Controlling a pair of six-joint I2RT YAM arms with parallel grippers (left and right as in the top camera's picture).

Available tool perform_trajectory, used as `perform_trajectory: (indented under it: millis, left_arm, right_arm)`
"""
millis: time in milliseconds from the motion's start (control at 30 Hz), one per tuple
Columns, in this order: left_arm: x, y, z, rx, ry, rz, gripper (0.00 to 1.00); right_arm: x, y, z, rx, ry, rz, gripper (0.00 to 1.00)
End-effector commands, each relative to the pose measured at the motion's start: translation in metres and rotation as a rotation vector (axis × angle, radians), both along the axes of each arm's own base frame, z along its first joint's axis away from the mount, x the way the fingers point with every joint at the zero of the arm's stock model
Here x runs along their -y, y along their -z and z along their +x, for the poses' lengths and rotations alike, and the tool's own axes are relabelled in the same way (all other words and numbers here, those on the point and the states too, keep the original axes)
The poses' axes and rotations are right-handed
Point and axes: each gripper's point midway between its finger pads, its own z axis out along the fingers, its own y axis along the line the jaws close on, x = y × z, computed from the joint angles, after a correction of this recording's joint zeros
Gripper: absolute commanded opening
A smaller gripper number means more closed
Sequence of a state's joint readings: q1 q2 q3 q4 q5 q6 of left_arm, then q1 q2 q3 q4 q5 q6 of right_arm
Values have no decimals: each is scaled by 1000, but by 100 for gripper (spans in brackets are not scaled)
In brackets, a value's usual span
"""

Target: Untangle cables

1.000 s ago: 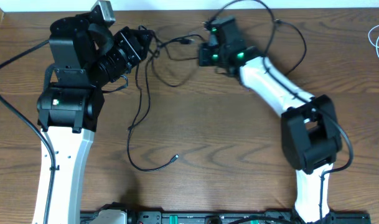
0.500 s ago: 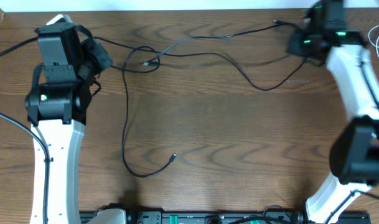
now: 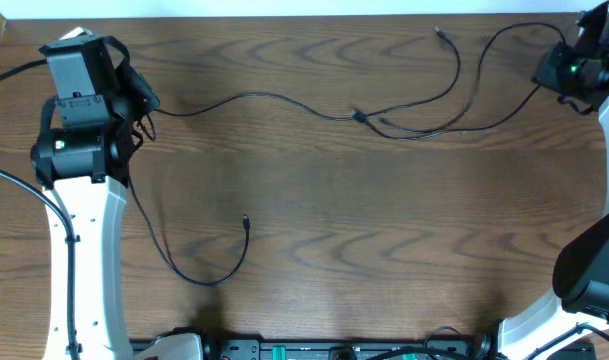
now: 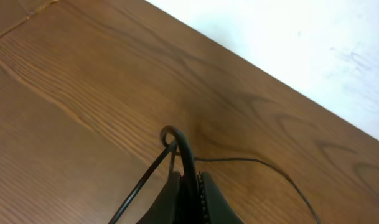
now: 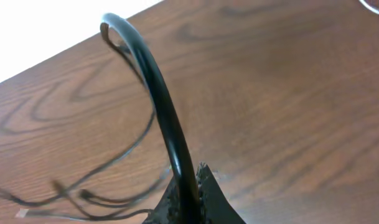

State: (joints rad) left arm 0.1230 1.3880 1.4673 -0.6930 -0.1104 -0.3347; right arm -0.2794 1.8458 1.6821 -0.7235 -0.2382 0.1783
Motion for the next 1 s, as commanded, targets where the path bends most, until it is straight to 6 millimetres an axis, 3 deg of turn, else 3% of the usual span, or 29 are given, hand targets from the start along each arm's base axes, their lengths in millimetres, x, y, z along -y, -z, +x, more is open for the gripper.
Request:
perform_trajectory:
  millis: [0,67,133,233,300,367,433,467,600,700,867,900,933,967]
  left_arm:
    - [1,-2,1,-1,23,8,8]
    - [5,-2,2,1,43,-9,7]
    - [9,-1,3,3,58,-20,8]
    - [11,-1,4,4,70,-28,8]
    - [11,-1,4,3,70,-28,8]
    - [11,-1,4,3,70,-28,7]
    - [11,-1,4,3,70,-28,7]
    - [11,-1,4,4,70,-29,7]
    - [12,-1,4,4,73,-31,7]
    - [13,-1,4,3,75,-31,7]
    - [25,0,5,-1,106,-31,7]
    - [28,0,5,-1,113,-31,7]
    - [32,0,6,-1,124,-31,7]
    - [36,0,6,-1,132,-31,7]
  right_arm:
    - [-16,-48,3,125,-98,-10,1]
    - [-12,-83,4,202,-91,-37,1]
    - [0,-138,2,315,-60,-76,1]
    - [32,-200,-12,437,59,-123,1]
    - [64,-243,-28,518,169,-174,1]
    - [91,-267,-42,567,246,-217,1]
    - [111,-278,-51,595,292,-245,1]
    - [131,-280,-57,602,332,-264,1]
    - [163,-262,-55,569,379,-273,1]
    - [186,-234,-43,516,406,-270,1]
    - [233,-167,-19,395,507,-295,5]
    - [240,-154,-16,370,520,-295,22]
    - [246,-140,-13,343,531,-294,56]
    - [250,-125,-10,315,534,-285,79]
